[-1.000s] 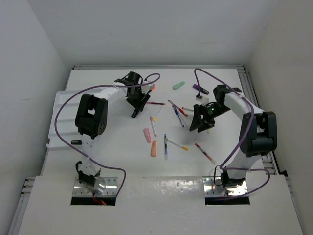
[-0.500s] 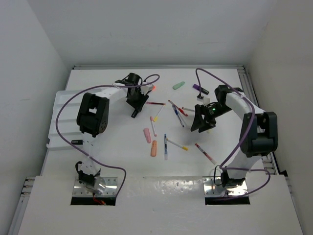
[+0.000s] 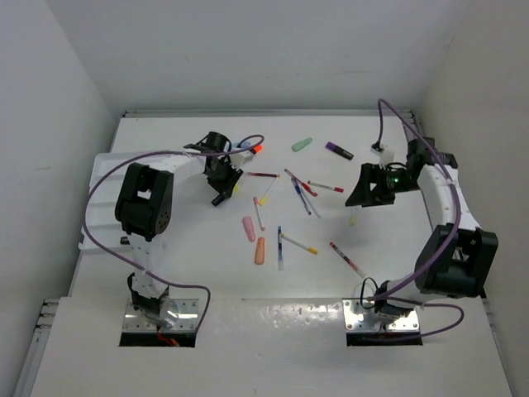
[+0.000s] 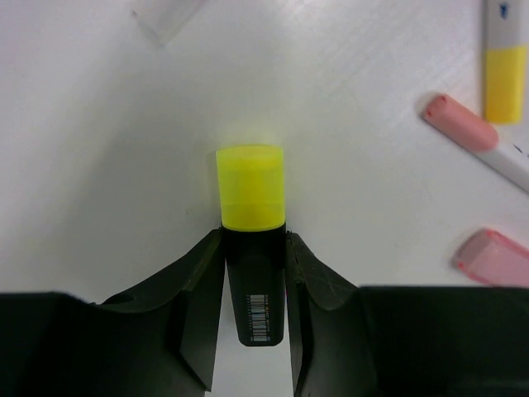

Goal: Sort the stationery into containers
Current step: Grab a piece of stationery with the left arm, then place the stationery into the container

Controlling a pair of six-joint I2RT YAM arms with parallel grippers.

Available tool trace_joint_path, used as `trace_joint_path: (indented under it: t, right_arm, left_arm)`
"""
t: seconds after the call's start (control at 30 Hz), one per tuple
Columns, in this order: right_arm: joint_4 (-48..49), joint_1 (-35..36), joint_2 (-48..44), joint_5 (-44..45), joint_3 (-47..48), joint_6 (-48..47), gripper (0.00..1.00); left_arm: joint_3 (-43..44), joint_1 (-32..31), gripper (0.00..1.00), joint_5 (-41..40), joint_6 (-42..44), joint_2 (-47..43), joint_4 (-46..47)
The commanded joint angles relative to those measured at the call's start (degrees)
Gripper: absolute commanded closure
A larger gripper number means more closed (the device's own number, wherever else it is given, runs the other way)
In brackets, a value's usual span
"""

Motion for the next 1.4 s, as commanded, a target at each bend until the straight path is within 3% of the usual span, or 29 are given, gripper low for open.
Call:
trace_joint_path:
  t: [0.0,0.17,0.53,0.7,0.97,1.23,1.37]
  right_arm:
    - [-2.58,-3.05,-2.90,-2.63,-1.54,-4.65,0.22]
    - [-6.35,-8.06,-3.96,-1.42,-1.90,-7.81,0.23]
    - [-7.07,-10.26,-3.69,13.07,0.29,-14.15,0.24]
    - [-7.33,-11.84,-2.73,21.69,0.82,-12.48,0.24]
    - [-3.82,-10.36,-2.81,23.73,2.23,-3.26,0.25]
    - [3.47,-4.64,-6.41,28.21,-0.75,1.49,0.25]
    - [3.65,-3.67,-8.43,29.44,-3.21,0.97,0.25]
  left_arm:
    - [-1.90,0.12,0.93,4.18,3.35,-8.47,-0.48]
    - [-3.92,-0.93,1.00,5.60,5.38,-14.46,-0.48]
    - [-6.30,-4.54,1.00,9.29,10.65,-19.39,0.48]
    - [-6.30,-5.77,1.00,10.78,14.07,-21.85,1.10]
    - [-3.32,-6.56,1.00,12.19,17.07,-24.92,-1.45]
    - [-1.73,-1.83,1.00,17.20,18.04,-28.80,-5.31]
    - [2.30,1.43,1.00,23.15,21.19,-29.14,-13.30]
